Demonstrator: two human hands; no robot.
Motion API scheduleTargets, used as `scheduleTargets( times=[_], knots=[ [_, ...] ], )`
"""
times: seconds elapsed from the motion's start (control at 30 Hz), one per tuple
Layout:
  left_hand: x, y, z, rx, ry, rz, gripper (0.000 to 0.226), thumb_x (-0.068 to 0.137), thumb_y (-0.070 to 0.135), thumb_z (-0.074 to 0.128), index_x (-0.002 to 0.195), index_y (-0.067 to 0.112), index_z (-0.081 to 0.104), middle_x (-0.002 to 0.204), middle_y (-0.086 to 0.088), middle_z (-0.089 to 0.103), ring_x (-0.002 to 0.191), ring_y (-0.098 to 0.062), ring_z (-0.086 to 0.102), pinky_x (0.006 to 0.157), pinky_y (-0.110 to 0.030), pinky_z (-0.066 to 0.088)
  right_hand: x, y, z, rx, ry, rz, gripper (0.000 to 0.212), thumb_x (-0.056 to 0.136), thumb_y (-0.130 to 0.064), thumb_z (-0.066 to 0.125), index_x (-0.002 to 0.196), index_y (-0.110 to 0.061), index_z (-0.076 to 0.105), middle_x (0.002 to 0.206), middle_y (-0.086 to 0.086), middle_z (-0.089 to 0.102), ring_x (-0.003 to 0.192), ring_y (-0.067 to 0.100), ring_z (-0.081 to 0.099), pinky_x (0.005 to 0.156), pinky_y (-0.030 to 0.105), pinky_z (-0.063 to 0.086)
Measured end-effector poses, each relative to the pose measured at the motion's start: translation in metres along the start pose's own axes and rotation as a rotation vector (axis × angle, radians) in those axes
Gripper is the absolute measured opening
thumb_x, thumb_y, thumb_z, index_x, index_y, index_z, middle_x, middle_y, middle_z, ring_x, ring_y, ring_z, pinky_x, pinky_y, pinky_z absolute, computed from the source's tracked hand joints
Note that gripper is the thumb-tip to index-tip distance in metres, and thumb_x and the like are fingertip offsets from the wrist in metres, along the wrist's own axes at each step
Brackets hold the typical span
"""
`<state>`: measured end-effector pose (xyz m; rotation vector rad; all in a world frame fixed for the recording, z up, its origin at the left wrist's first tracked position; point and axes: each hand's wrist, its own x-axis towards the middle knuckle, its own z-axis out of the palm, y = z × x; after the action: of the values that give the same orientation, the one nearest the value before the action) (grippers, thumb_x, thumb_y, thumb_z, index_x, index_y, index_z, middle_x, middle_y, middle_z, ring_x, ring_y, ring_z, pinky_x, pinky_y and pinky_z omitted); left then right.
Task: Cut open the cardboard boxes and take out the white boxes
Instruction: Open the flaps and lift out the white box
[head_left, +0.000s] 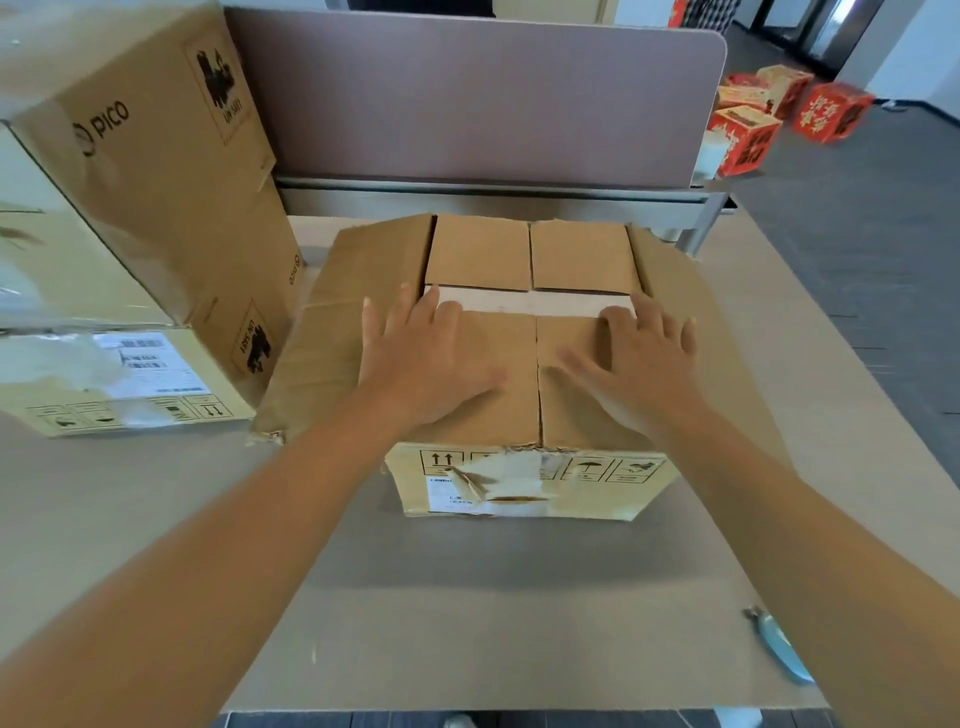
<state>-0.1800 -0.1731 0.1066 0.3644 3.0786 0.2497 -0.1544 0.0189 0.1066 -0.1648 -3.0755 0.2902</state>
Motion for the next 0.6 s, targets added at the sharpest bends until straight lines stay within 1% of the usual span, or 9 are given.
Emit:
scheduleTargets(
  times=[0.07, 0.13, 0.23, 0.3, 0.37, 0.43, 0.5, 0.57, 0.6],
  knots=[
    [-0.008, 0.002, -0.010, -0.059, 0.151, 0.054, 0.081, 0.075, 0.068, 0.049, 0.135, 0.015, 0.033, 0.145, -0.002, 0.030, 0.141, -0.021, 0.012, 0.116, -0.046, -0.002, -0.009, -0.002, -0.012, 0.054, 0.120, -0.037, 0.073, 0.082, -0.066, 0.039, 0.132, -0.013, 0.037, 0.148, 0.008, 0.025, 0.140, 0.027, 0.014, 0.117, 0.046, 0.000],
    [-0.022, 0.005, -0.022, -0.086, 0.276, 0.089, 0.080, 0.074, 0.068, 0.051, 0.132, 0.014, 0.037, 0.136, -0.002, 0.038, 0.135, -0.021, 0.023, 0.117, -0.043, 0.003, -0.022, -0.003, -0.024, 0.060, 0.238, -0.088, 0.076, 0.076, -0.065, 0.031, 0.130, -0.011, 0.039, 0.140, 0.008, 0.036, 0.136, 0.028, 0.021, 0.116, 0.046, 0.006],
    [-0.050, 0.010, -0.033, -0.094, 0.408, 0.113, 0.090, 0.066, 0.076, 0.038, 0.133, 0.015, 0.041, 0.130, -0.003, 0.045, 0.127, -0.024, 0.032, 0.115, -0.045, 0.013, -0.047, 0.000, -0.034, 0.055, 0.408, -0.182, 0.079, 0.074, -0.063, 0.023, 0.127, -0.008, 0.045, 0.129, 0.010, 0.047, 0.124, 0.030, 0.033, 0.108, 0.045, 0.020],
    [-0.071, 0.015, -0.038, -0.079, 0.476, 0.116, 0.094, 0.063, 0.074, 0.028, 0.135, 0.016, 0.042, 0.124, -0.006, 0.049, 0.122, -0.029, 0.037, 0.113, -0.048, 0.018, -0.064, 0.002, -0.037, 0.081, 0.510, -0.219, 0.073, 0.076, -0.057, 0.028, 0.122, -0.005, 0.050, 0.120, 0.013, 0.053, 0.114, 0.034, 0.042, 0.099, 0.045, 0.030],
    [-0.093, 0.018, -0.038, -0.070, 0.516, 0.115, 0.089, 0.065, 0.072, 0.030, 0.133, 0.017, 0.046, 0.115, -0.008, 0.052, 0.115, -0.031, 0.041, 0.111, -0.048, 0.019, -0.082, 0.005, -0.038, 0.066, 0.628, -0.255, 0.060, 0.079, -0.049, 0.037, 0.113, -0.002, 0.054, 0.105, 0.015, 0.060, 0.099, 0.036, 0.051, 0.088, 0.045, 0.038],
    [-0.117, 0.019, -0.035, -0.054, 0.554, 0.121, 0.083, 0.067, 0.070, 0.034, 0.127, 0.016, 0.053, 0.106, -0.009, 0.055, 0.110, -0.034, 0.046, 0.108, -0.049, 0.022, -0.101, 0.008, -0.036, 0.033, 0.748, -0.285, 0.048, 0.080, -0.042, 0.041, 0.101, -0.001, 0.055, 0.088, 0.015, 0.063, 0.083, 0.035, 0.056, 0.078, 0.040, 0.039],
    [-0.138, 0.020, -0.032, -0.033, 0.545, 0.112, 0.079, 0.067, 0.070, 0.034, 0.120, 0.016, 0.059, 0.103, -0.010, 0.058, 0.106, -0.035, 0.049, 0.103, -0.047, 0.029, -0.121, 0.010, -0.036, 0.063, 0.725, -0.299, 0.044, 0.083, -0.039, 0.037, 0.092, -0.002, 0.057, 0.079, 0.013, 0.063, 0.074, 0.034, 0.057, 0.071, 0.036, 0.036],
    [-0.159, 0.022, -0.029, -0.009, 0.419, 0.066, 0.081, 0.065, 0.073, 0.026, 0.113, 0.018, 0.062, 0.104, -0.006, 0.062, 0.105, -0.030, 0.052, 0.095, -0.040, 0.033, -0.141, 0.010, -0.034, 0.133, 0.610, -0.303, 0.048, 0.085, -0.041, 0.027, 0.084, -0.004, 0.058, 0.071, 0.010, 0.061, 0.068, 0.033, 0.057, 0.064, 0.032, 0.032],
    [-0.167, 0.022, -0.026, -0.028, 0.357, 0.045, 0.081, 0.064, 0.074, 0.022, 0.107, 0.020, 0.064, 0.100, -0.002, 0.064, 0.099, -0.025, 0.055, 0.087, -0.035, 0.036, -0.151, 0.010, -0.033, 0.146, 0.552, -0.299, 0.054, 0.085, -0.043, 0.021, 0.080, -0.004, 0.058, 0.067, 0.010, 0.059, 0.066, 0.033, 0.056, 0.061, 0.029, 0.029]
  ],
)
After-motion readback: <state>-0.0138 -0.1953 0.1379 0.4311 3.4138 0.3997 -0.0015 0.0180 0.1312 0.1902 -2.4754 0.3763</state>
